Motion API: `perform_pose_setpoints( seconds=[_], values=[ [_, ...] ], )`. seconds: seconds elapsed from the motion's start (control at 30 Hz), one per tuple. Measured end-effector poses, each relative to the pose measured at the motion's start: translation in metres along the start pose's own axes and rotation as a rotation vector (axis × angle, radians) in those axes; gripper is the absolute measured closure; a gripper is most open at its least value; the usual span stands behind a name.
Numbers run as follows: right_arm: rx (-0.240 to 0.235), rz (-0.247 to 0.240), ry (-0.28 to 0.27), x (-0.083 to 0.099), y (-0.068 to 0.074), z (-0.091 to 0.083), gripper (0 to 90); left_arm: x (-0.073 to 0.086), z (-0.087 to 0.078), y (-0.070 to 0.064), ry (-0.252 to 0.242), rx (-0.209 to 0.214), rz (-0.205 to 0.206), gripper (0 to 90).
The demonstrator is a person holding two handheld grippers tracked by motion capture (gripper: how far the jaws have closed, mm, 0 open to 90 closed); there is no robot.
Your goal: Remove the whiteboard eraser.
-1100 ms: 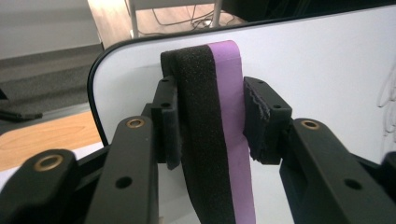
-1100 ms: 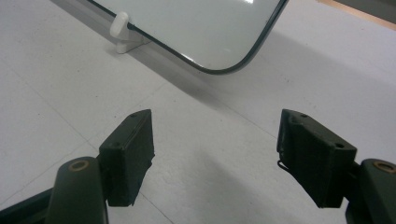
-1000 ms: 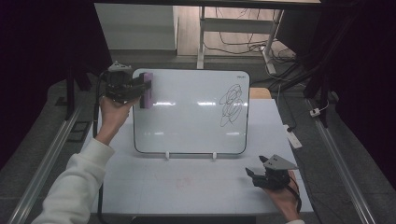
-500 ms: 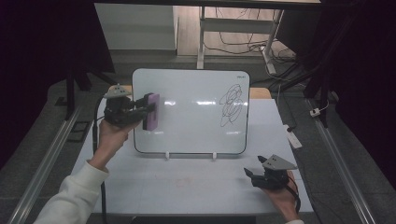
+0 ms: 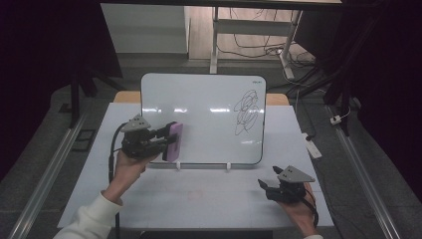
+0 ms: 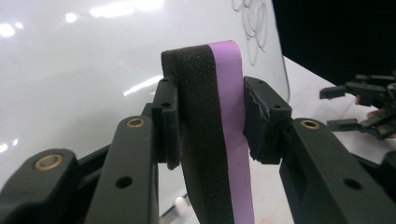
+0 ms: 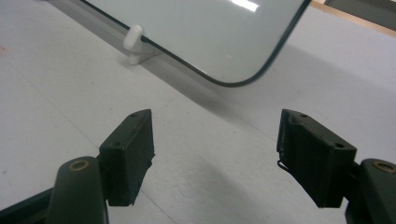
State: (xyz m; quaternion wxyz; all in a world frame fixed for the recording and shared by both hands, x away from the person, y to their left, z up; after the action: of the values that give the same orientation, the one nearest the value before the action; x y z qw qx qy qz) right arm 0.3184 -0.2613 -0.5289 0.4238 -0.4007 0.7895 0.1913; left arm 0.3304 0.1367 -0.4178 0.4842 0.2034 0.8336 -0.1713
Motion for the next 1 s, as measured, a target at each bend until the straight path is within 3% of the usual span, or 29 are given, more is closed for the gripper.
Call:
perform_pose_setpoints(
  seconds=[0.43,0.7,0.8,1.0],
  values=[
    [-0.100,0.048,-0.064,-0.024,0.027,0.011,28.0,0.015,0.040,-0.042,0.010,0.091,0.040,59.5],
    [-0.153,0.061,-0.078,-0.037,0.044,0.025,27.3,0.024,0.058,-0.055,0.028,0.115,0.052,59.4],
    [-0.192,0.084,-0.105,-0.049,0.054,0.034,25.5,0.027,0.064,-0.061,0.032,0.125,0.059,59.5],
    [-0.236,0.086,-0.124,-0.064,0.067,0.044,25.4,0.030,0.068,-0.069,0.032,0.142,0.075,59.4]
  ],
)
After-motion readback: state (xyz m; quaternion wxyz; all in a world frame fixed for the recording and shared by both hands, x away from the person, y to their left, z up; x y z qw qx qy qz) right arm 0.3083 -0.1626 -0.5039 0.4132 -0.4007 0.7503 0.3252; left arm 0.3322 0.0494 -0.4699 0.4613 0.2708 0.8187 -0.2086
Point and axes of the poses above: each handheld gripper's, and its own axes: z roughly forward along the jaws, x roughly out of its underside, y roughly to its left, the point moved 4 cm from there along z, roughly forward along the jaws, and after that the axes turned 13 degrees about -x, right-handed, at the moved point
